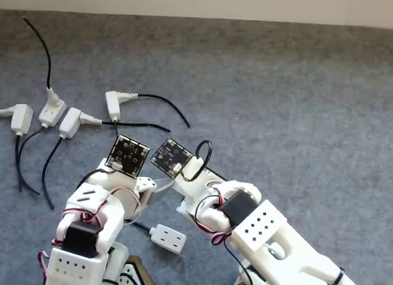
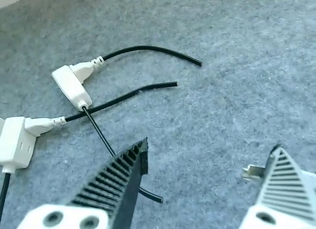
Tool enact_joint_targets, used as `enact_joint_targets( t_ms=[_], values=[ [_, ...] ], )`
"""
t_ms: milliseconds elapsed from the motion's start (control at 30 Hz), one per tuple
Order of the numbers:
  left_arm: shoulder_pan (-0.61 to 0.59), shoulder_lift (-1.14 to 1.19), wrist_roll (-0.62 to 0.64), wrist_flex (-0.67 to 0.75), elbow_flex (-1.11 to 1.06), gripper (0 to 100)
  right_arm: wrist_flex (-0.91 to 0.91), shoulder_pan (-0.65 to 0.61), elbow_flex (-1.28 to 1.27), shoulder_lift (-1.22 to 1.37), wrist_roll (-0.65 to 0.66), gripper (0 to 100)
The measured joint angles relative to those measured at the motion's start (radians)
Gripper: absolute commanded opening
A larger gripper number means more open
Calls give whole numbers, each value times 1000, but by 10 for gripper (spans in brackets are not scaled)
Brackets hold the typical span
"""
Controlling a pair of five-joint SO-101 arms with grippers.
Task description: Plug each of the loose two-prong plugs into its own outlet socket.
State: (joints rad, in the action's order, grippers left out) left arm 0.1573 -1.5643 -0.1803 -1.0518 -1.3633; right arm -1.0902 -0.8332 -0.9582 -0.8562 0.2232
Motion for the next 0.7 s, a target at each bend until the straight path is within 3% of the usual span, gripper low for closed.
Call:
enact_joint_targets(
  t_ms=[267,700],
  values=[
    [-2,-2,0,5,-2,369,-201,0,245,0,26,7],
    [11,-2,0,6,-15,368,-209,-2,279,0,26,7]
  ],
)
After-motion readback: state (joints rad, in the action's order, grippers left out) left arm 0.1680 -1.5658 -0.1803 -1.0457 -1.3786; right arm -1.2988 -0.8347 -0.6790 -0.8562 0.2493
